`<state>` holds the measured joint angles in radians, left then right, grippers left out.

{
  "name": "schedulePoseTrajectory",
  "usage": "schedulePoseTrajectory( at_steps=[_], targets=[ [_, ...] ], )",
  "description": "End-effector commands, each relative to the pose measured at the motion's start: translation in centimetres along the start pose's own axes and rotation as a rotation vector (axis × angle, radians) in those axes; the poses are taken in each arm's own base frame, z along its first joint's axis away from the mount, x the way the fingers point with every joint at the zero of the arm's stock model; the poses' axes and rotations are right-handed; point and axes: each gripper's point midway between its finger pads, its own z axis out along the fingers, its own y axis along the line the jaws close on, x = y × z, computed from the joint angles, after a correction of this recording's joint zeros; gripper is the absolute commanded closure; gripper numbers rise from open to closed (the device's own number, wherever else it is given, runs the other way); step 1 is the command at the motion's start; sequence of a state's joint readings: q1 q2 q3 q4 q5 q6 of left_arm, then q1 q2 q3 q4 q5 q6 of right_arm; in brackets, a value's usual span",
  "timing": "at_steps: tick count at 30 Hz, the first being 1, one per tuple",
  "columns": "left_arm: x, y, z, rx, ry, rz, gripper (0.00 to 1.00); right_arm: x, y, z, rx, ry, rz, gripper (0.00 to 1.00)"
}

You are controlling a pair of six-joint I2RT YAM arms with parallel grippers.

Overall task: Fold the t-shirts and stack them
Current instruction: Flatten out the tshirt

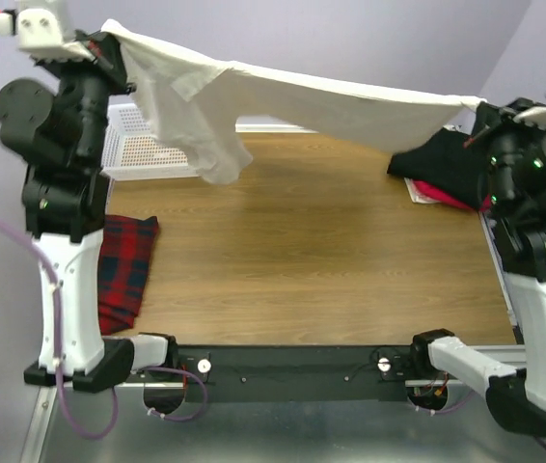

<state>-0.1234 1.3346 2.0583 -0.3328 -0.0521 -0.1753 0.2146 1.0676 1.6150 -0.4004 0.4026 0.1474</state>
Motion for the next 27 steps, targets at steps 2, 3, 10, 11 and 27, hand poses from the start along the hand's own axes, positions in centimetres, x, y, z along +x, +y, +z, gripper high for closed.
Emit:
schedulePoseTrajectory(
  at_steps=[2, 3, 10, 11, 27],
  targets=[
    [-7.3, 1.3, -6.3, -0.073, -0.131, 0.062, 1.00, -5.7, -0.3, -5.1, -0.094, -0.140, 0.009, 0.99],
    [-7.3, 1.6, -6.4, -0.093, -0.122, 0.066, 1.00, -6.8, -0.4, -5.6, -0.095, -0.163, 0.014, 0.99],
    [-8.8, 0.2, -4.8, -0.028, -0.151, 0.059, 1.00, -8.4, -0.4, -5.5, -0.079, -0.188, 0.017, 0.99],
    [-8.3, -0.1, -4.0, -0.010, -0.142, 0.053, 1.00, -7.5, -0.3, -4.5, -0.067, -0.163, 0.004, 0.99],
    [43.7, -3.2, 4.5, 0.053, 0.753, 0.050, 1.00, 31.4, -7.9, 2.0, 0.447, 0.460, -0.029, 0.99]
  ],
)
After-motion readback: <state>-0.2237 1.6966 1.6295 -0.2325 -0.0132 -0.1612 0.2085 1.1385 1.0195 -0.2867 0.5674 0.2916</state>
